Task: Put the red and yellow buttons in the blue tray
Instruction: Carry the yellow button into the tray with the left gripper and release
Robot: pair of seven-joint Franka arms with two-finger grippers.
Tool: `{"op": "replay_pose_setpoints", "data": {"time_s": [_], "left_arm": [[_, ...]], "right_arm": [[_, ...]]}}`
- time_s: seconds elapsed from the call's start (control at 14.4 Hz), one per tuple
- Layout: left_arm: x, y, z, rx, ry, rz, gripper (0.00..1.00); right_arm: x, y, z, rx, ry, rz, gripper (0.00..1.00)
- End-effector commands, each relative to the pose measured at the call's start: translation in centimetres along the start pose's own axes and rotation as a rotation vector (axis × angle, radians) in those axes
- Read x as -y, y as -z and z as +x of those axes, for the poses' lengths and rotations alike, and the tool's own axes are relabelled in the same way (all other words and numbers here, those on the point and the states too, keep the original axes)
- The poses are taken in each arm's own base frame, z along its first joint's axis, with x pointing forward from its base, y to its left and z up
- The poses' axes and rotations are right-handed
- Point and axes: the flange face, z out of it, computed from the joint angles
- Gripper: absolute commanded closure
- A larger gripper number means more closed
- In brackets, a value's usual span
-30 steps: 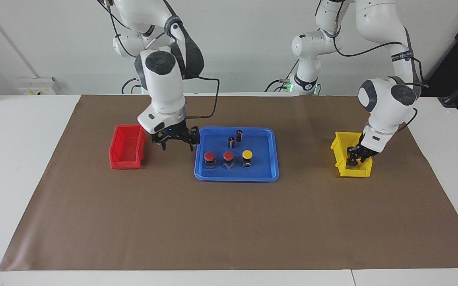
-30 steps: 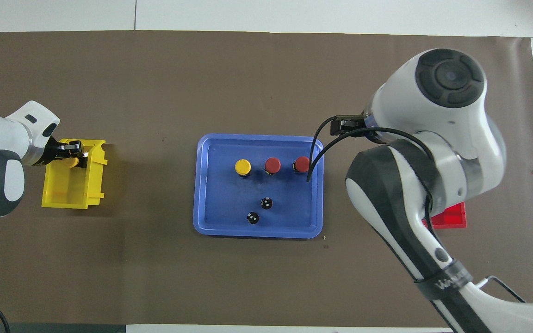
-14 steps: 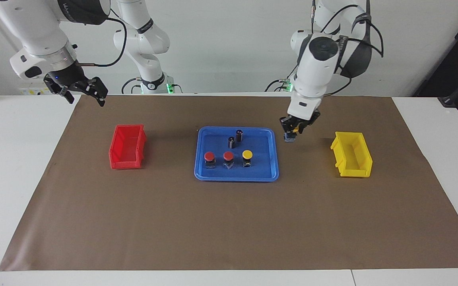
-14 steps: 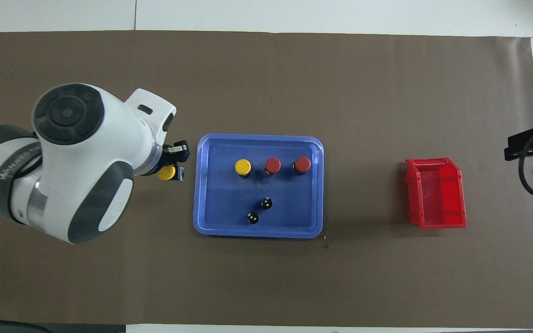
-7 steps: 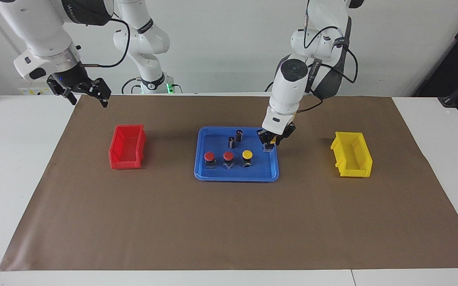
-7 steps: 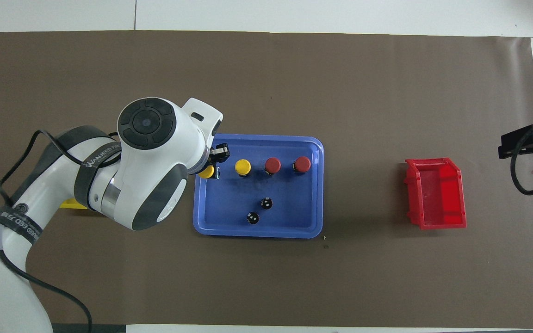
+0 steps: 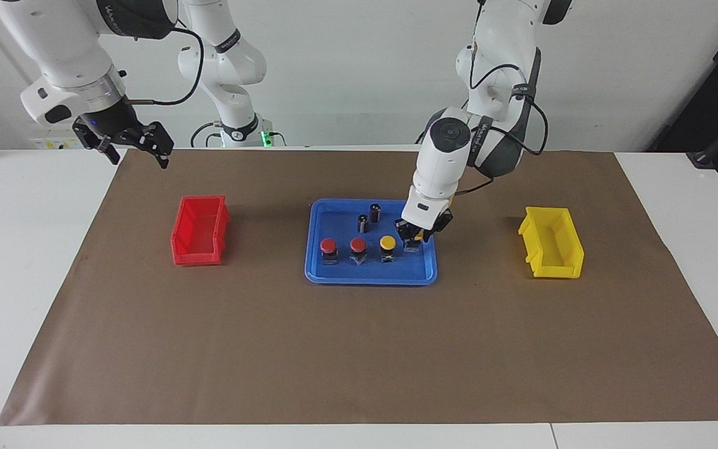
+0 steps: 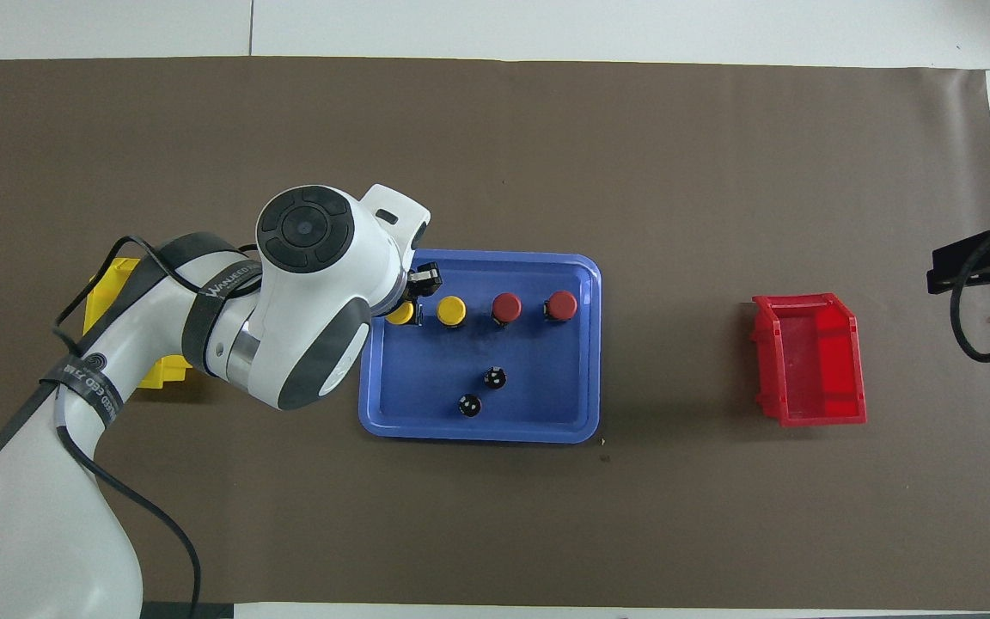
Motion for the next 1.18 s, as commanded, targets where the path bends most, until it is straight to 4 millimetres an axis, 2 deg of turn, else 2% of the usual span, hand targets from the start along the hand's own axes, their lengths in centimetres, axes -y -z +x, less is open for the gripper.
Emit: {"op": "replay_pose_setpoints", "data": {"time_s": [0.0,0.14,0.35,0.42,0.63,0.7,1.11], "left_arm": [[-0.8,-0.9,0.3,-0.005,0.018,-0.014,0.98],[-0.9,-1.7,0.4,0.001,0.018,-0.008,0.98],[-0.8,-1.8,0.5,-0.004,0.018,-0.011,0.98],[-0.9,-1.8,0.6,-0.005,0.018,-0.012,0.92],[-0.9,-1.8,0.6,-0.005,0.018,-0.012,0.61],[-0.8,-1.8,0.5,-0.004,0.018,-0.011,0.58],[-0.6,-2.6,0.2,-0.004,0.017,-0.002,0.57]], "right_arm": [[0.0,0.2,0.4,-0.005,0.007,0.016,0.00],[0.1,0.3,0.4,-0.006,0.008,0.016,0.00],[0.0,0.2,0.4,-0.005,0.007,0.016,0.00],[0.0,0.2,0.4,-0.005,0.007,0.016,0.00],[0.1,0.2,0.3,-0.005,0.010,0.017,0.00],[0.2,0.2,0.3,-0.003,0.011,0.017,0.00],[0.1,0.2,0.3,-0.003,0.010,0.017,0.00]]}}
